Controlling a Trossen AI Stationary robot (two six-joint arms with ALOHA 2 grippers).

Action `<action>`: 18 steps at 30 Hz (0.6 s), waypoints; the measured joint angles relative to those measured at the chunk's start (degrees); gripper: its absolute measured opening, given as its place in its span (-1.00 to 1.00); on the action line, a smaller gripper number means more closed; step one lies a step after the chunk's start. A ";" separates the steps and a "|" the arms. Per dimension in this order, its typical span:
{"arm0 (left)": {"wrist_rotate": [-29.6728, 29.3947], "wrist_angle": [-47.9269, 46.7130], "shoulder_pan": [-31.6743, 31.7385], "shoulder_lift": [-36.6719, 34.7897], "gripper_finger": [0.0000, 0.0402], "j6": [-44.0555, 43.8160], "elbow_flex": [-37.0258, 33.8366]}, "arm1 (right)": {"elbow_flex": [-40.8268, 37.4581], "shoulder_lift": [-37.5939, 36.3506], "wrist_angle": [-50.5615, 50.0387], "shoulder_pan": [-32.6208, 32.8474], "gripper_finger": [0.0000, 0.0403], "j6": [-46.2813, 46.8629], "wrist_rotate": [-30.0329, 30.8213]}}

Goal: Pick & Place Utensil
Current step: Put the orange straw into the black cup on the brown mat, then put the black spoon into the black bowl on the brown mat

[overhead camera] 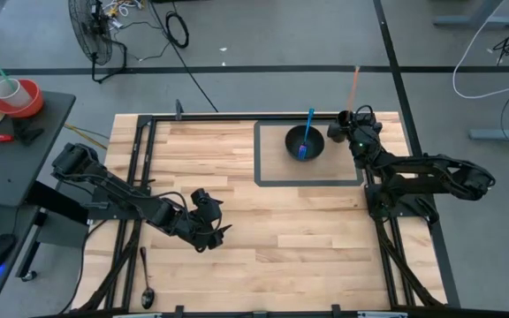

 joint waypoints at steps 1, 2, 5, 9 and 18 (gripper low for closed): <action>0.00 0.00 0.00 0.00 0.93 0.00 0.00 | 0.00 0.00 -0.49 0.00 -0.67 0.06 0.01; 0.00 -0.02 0.00 0.00 0.93 0.00 -0.02 | 0.00 0.00 -0.74 0.01 -0.64 0.06 0.00; 0.00 -0.02 0.00 0.00 0.93 0.02 -0.02 | 0.00 -0.02 -0.91 0.07 -0.56 -0.44 -0.16; 0.20 -0.03 0.00 0.00 0.93 0.02 -0.01 | 0.00 -0.72 -0.96 0.17 -0.37 -0.70 -1.09; 0.19 -0.04 0.00 0.00 0.93 0.09 -0.02 | 0.00 -9.39 -0.86 5.87 -0.03 -8.96 0.91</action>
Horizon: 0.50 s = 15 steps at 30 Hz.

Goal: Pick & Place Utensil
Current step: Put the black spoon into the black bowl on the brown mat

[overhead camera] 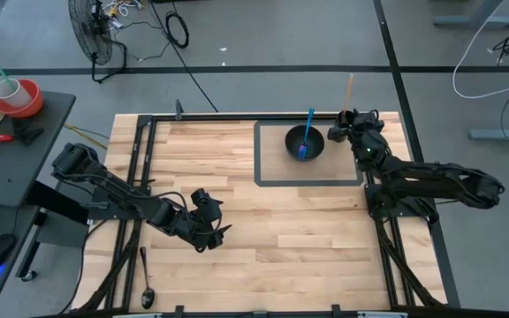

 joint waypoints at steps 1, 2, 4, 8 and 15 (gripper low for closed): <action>-0.01 0.00 0.00 0.00 0.93 -0.01 0.01 | 0.00 -1.33 -0.03 1.18 -0.02 -1.29 0.81; 0.00 0.00 0.00 0.00 0.93 0.00 0.01 | 0.00 -2.60 0.03 2.53 -0.01 -2.61 1.37; 0.00 0.00 0.00 0.00 0.93 0.24 0.01 | 0.00 -4.95 -0.06 5.62 0.00 -4.83 2.00; 1.31 1.51 -0.13 0.00 0.92 1.76 0.00 | 0.00 -8.57 0.01 13.24 0.00 -6.47 1.37; 13.11 4.75 -3.28 0.00 0.84 4.49 2.92 | 0.00 -9.79 0.75 27.79 0.00 -5.23 -8.92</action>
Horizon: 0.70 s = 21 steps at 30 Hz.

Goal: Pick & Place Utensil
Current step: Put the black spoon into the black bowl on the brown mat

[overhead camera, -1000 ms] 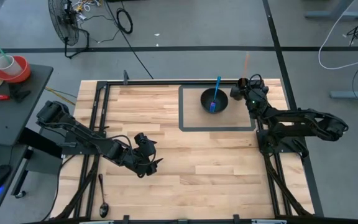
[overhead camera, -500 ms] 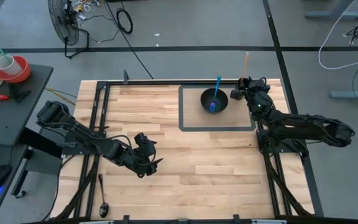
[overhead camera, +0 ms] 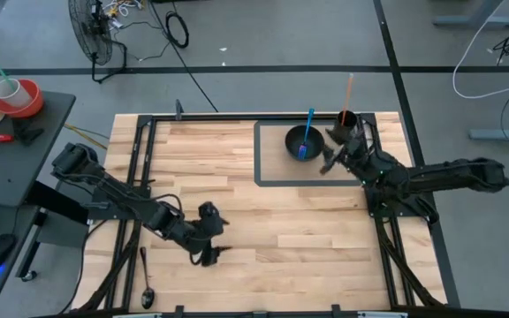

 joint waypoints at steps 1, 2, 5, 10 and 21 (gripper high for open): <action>1.56 -1.03 -0.87 0.00 0.82 -1.40 0.88 | 0.00 0.01 0.11 1.62 0.00 -0.03 -1.32; 3.27 -2.62 -1.77 0.00 0.81 -3.02 1.81 | 0.00 0.03 0.29 3.19 0.00 -0.46 -2.52; 6.98 -9.30 -5.31 0.02 0.80 -10.65 5.78 | 0.00 0.03 1.40 7.19 0.00 -1.51 -5.51; 11.85 -20.12 -12.57 0.00 0.79 -30.78 10.78 | 0.00 0.03 4.97 12.41 0.00 -0.47 -11.57; 18.49 -28.16 -26.17 2.82 0.79 -66.90 9.11 | 0.00 0.05 7.75 15.92 0.00 0.55 -15.55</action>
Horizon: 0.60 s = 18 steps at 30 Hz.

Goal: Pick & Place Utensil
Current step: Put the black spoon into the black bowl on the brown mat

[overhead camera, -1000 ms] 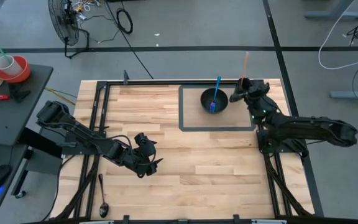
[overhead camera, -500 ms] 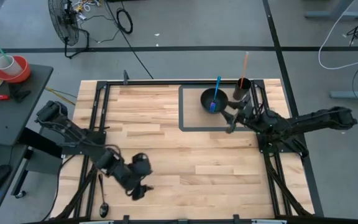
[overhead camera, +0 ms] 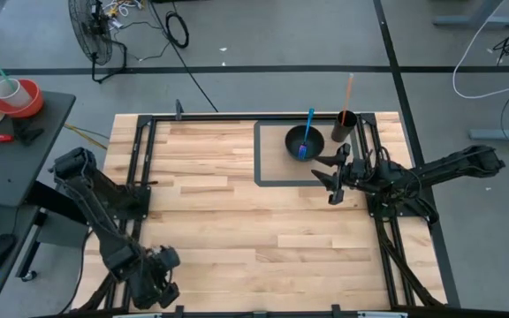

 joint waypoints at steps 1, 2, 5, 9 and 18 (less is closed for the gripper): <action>1.08 -0.18 -0.28 0.37 0.79 -3.37 -0.75 | 0.00 0.00 0.03 -0.01 0.00 0.30 0.00; 2.19 -0.70 -0.49 0.77 0.79 -6.67 -1.45 | 0.00 0.00 0.01 -0.02 0.00 0.63 0.00; 6.98 -1.36 -0.70 2.12 0.79 -13.77 -3.58 | 0.00 0.00 0.04 -0.02 0.00 1.21 0.00; 13.49 -1.30 -0.68 3.76 0.79 -17.43 -6.42 | 0.02 0.00 0.04 -0.02 0.00 1.21 0.00; 14.93 4.13 -0.50 4.04 0.79 -19.35 -10.12 | 0.02 0.02 -0.18 -0.04 0.00 1.23 1.97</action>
